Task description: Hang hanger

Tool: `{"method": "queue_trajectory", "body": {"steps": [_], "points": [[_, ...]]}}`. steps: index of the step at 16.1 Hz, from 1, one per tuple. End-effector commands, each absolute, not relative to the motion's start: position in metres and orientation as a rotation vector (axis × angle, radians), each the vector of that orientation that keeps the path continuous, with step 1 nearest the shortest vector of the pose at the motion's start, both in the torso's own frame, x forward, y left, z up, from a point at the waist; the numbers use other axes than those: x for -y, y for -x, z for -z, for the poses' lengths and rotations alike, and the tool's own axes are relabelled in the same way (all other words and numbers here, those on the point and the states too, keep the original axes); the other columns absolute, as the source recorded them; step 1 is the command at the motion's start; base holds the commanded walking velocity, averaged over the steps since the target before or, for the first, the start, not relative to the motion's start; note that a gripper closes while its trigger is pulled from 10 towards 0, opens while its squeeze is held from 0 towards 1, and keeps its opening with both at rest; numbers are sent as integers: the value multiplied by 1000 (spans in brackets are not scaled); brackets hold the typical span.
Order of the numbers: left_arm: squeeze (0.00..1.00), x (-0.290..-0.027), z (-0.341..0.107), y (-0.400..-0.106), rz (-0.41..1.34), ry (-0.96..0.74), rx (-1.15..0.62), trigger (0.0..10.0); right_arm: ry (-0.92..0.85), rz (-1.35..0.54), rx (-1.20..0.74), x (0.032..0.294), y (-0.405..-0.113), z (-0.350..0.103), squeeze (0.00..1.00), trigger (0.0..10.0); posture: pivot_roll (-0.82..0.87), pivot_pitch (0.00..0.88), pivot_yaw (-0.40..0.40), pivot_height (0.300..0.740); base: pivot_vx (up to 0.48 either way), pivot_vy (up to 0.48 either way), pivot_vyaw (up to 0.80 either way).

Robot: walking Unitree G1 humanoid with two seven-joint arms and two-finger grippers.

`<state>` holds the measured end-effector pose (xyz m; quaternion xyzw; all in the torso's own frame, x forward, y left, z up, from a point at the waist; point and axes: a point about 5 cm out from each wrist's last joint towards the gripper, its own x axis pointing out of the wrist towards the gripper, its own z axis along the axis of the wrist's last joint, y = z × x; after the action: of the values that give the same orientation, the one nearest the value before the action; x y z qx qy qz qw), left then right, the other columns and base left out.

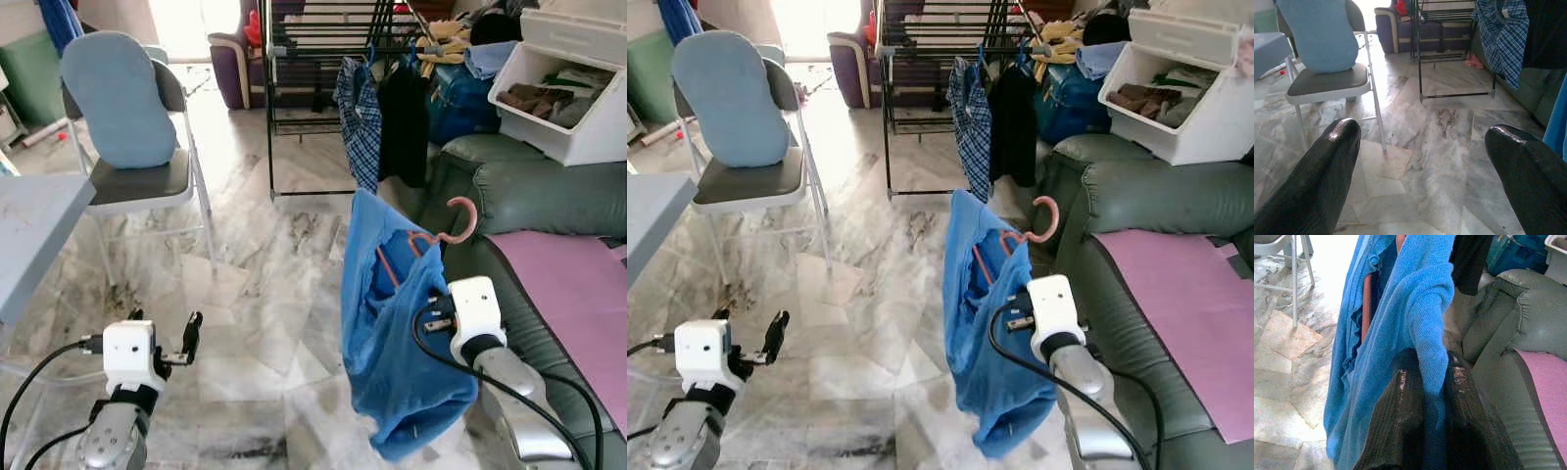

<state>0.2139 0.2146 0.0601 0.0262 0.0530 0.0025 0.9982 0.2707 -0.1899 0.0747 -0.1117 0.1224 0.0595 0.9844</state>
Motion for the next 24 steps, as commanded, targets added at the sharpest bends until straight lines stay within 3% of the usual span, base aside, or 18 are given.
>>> {"method": "queue_trajectory", "body": {"steps": [1,21,24], "points": [[0,-214,-64,-217,6,-52,-96,10000,212,-111,-208,189,-277,-84,0,10000,-100,0,-18,736,304,0,0],[0,-216,-71,-226,9,-79,-90,10000,200,-144,-180,180,-291,-88,0,10000,-71,0,-22,736,353,0,0],[0,-222,-71,-227,-58,-102,-97,10000,197,-145,-175,180,-293,-89,0,10000,-67,0,-26,736,0,0,0]]}}
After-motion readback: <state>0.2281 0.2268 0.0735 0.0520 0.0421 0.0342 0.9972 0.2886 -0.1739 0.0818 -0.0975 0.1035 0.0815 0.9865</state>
